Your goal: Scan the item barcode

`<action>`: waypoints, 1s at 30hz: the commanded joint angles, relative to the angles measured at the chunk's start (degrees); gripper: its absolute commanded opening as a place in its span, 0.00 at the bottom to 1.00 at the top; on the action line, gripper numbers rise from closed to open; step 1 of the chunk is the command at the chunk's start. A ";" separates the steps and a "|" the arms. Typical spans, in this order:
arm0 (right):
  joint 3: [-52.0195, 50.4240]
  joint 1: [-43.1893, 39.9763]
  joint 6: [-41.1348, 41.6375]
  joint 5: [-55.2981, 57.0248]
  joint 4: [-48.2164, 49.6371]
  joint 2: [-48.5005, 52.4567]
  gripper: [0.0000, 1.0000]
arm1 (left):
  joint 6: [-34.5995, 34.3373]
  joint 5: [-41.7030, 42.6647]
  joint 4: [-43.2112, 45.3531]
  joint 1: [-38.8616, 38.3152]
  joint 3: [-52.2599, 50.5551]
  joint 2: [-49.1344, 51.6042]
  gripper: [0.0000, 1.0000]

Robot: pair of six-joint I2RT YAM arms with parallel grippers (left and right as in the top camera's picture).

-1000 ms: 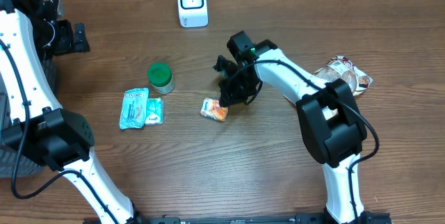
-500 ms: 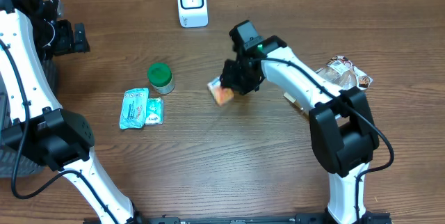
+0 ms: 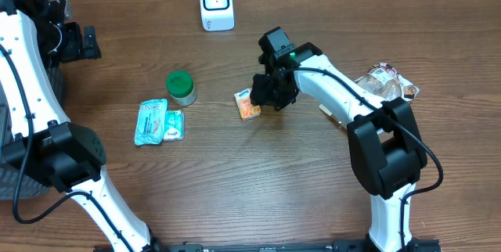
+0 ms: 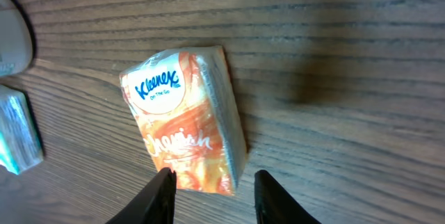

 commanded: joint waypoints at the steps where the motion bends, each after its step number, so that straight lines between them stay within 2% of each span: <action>1: -0.42 -0.26 -2.34 0.37 0.22 -1.36 0.33 | 0.46 0.26 0.07 -0.76 1.07 -0.94 1.00; 30: -2.36 1.18 -4.61 -2.54 2.73 3.19 0.24 | 0.46 0.26 0.07 -0.76 1.07 -0.94 1.00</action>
